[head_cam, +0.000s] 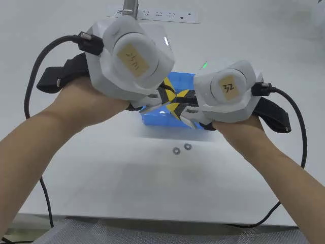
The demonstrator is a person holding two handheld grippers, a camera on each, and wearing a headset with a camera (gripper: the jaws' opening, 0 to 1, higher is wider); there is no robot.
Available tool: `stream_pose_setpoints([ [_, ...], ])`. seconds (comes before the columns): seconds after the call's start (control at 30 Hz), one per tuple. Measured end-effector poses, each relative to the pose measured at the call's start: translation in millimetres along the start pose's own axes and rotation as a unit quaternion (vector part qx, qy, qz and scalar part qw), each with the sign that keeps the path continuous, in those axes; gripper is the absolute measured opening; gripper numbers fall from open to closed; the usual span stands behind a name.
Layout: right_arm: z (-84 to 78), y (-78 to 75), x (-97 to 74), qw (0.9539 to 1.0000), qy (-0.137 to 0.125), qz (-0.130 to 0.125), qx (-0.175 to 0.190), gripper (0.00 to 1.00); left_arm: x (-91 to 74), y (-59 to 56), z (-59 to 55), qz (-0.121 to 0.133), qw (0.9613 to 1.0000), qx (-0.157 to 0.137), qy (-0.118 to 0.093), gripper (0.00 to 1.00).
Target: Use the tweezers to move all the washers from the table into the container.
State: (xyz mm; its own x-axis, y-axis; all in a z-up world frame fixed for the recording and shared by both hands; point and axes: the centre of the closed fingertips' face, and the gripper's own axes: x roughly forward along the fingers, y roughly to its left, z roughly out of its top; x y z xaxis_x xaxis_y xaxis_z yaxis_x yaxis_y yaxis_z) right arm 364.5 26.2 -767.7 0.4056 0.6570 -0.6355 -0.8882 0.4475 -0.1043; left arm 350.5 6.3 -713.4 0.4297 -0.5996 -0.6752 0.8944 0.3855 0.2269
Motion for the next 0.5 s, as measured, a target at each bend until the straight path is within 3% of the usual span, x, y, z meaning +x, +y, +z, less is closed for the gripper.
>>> stream_pose_setpoints([
  [0.17,2.5,2.6,-5.4,1.0,-0.003,-0.001,0.0,0.04,-6.8,-2.7,1.7,0.002,1.0,0.001,0.002,0.0],
  [0.5,20.2,7.5,-33.5,0.9992,-0.037,-0.017,0.003,0.05,-33.5,-11.2,22.0,0.016,0.9993,-0.003,-0.035,0.0],
])
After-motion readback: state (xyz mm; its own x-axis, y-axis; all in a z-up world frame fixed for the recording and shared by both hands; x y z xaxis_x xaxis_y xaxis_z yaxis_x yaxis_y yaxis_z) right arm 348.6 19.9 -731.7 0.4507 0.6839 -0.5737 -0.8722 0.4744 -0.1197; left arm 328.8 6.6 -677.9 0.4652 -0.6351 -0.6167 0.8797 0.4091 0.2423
